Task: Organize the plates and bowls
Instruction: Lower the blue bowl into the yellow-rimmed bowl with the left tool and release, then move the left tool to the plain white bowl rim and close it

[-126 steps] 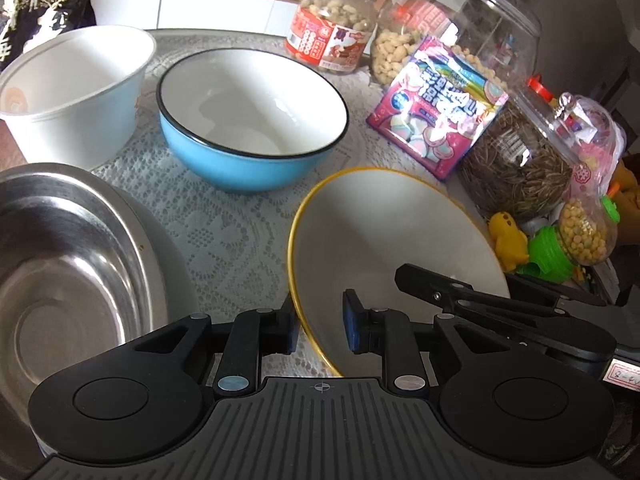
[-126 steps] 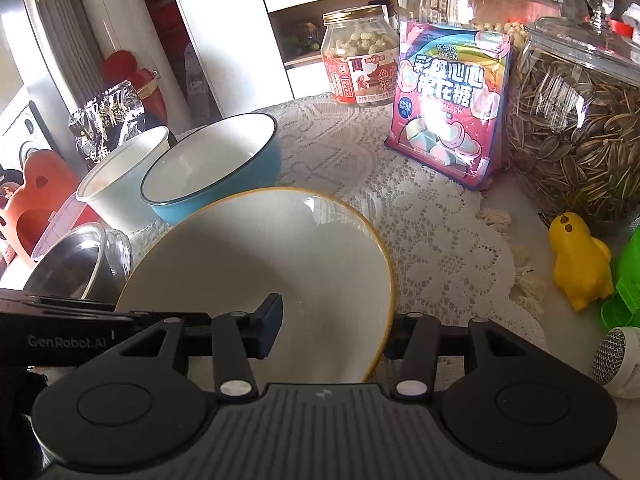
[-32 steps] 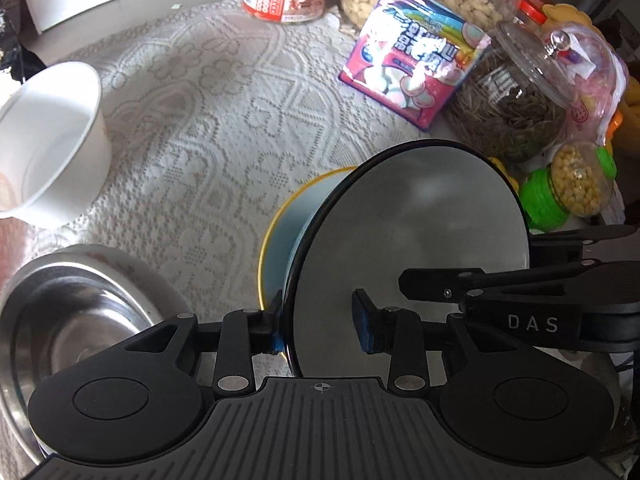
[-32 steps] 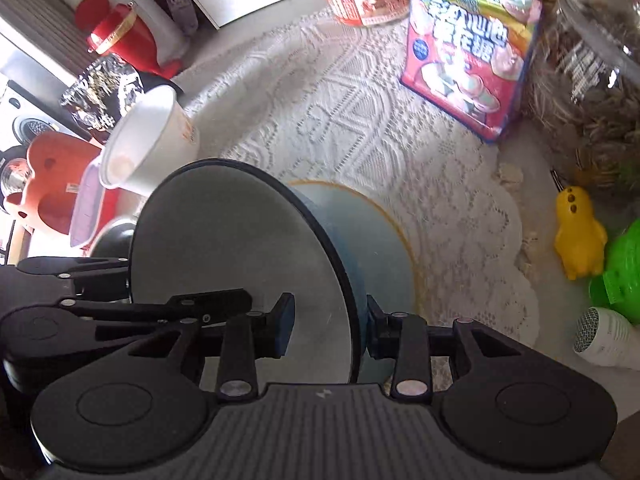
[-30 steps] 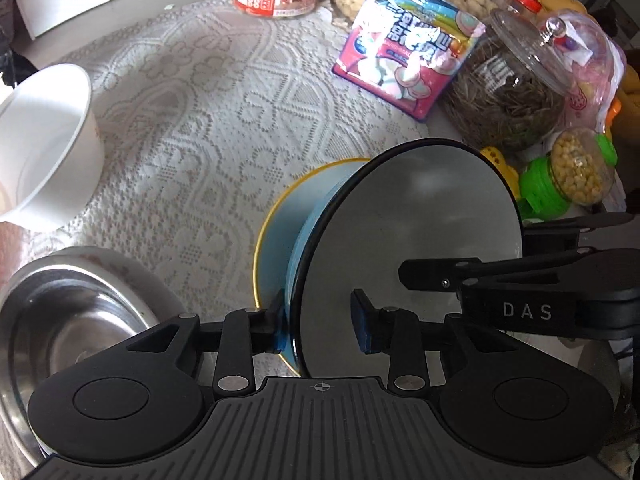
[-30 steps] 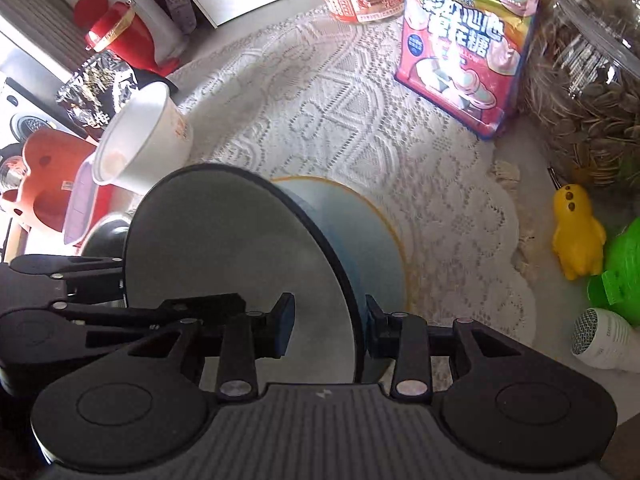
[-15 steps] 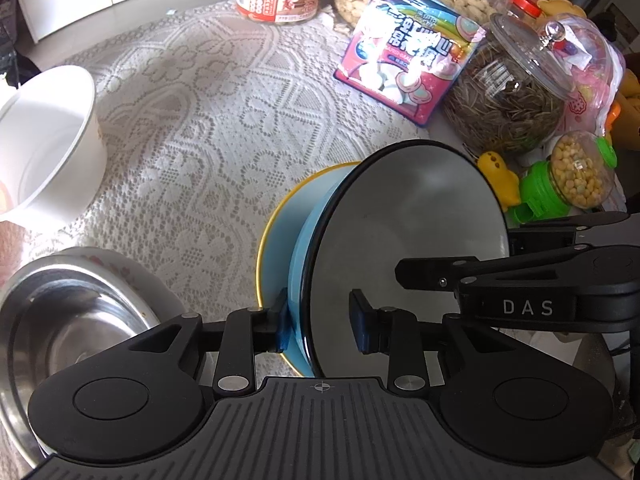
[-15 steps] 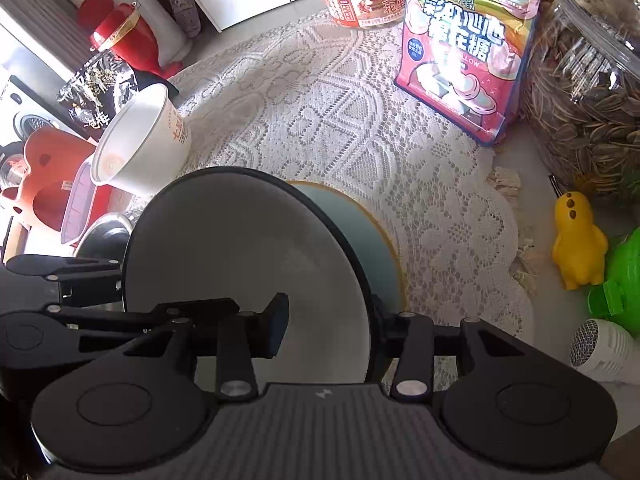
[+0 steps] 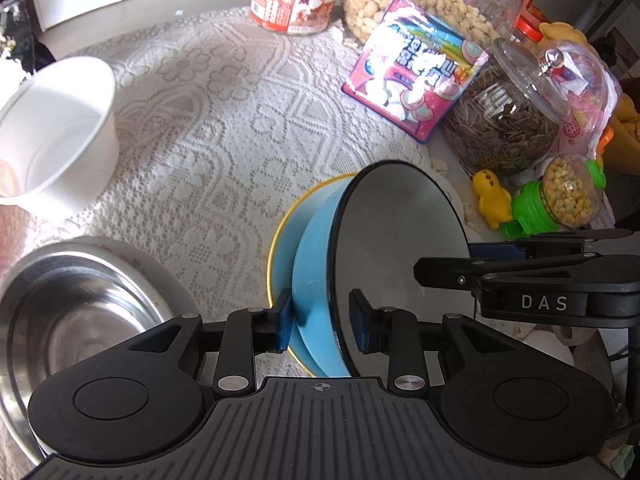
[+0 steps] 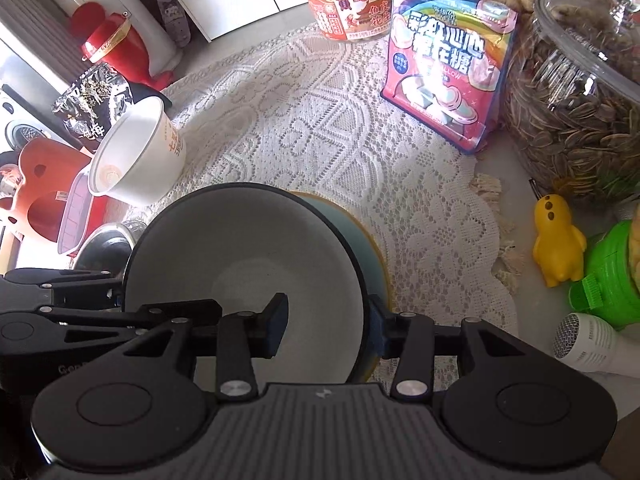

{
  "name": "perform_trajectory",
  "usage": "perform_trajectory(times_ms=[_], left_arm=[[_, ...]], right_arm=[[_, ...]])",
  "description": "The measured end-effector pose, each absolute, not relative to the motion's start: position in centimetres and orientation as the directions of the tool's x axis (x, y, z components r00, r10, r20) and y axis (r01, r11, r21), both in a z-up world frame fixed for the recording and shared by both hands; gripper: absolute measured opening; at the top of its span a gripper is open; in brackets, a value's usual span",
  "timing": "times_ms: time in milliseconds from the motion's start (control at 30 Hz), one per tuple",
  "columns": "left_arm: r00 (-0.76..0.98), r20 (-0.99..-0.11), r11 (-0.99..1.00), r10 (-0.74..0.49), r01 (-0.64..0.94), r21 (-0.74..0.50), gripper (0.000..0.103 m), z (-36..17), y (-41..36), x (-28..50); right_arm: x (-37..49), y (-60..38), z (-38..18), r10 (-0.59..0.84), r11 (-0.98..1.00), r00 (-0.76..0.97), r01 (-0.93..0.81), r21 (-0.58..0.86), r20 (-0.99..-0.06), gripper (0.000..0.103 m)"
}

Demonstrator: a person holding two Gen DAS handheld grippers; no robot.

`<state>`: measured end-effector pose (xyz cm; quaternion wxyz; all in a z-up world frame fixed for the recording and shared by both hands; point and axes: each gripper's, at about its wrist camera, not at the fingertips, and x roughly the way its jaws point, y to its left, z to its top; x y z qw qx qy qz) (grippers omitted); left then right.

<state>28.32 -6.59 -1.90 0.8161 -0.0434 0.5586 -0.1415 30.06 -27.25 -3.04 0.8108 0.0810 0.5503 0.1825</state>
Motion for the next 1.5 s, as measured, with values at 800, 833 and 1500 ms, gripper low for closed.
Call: perform_trajectory(times_ms=[800, 833, 1500], left_arm=[[0.631, -0.752, 0.958, -0.191, -0.046, -0.283, 0.031, 3.4, 10.8, 30.5], [0.649, -0.744, 0.960, -0.159, -0.074, -0.270, 0.031, 3.3, 12.2, 31.0], [0.556, -0.784, 0.882, -0.277, -0.177, -0.437, 0.036, -4.9, 20.0, 36.7]], right_arm=[[32.3, -16.3, 2.5, 0.283, 0.942, 0.458, -0.299, 0.154, -0.842, 0.054], [32.8, -15.1, 2.5, 0.297, 0.939, 0.447, -0.299, 0.172, -0.844, 0.054], [42.4, -1.1, -5.6, 0.349, 0.937, 0.363, -0.121, 0.327, -0.864, 0.043]])
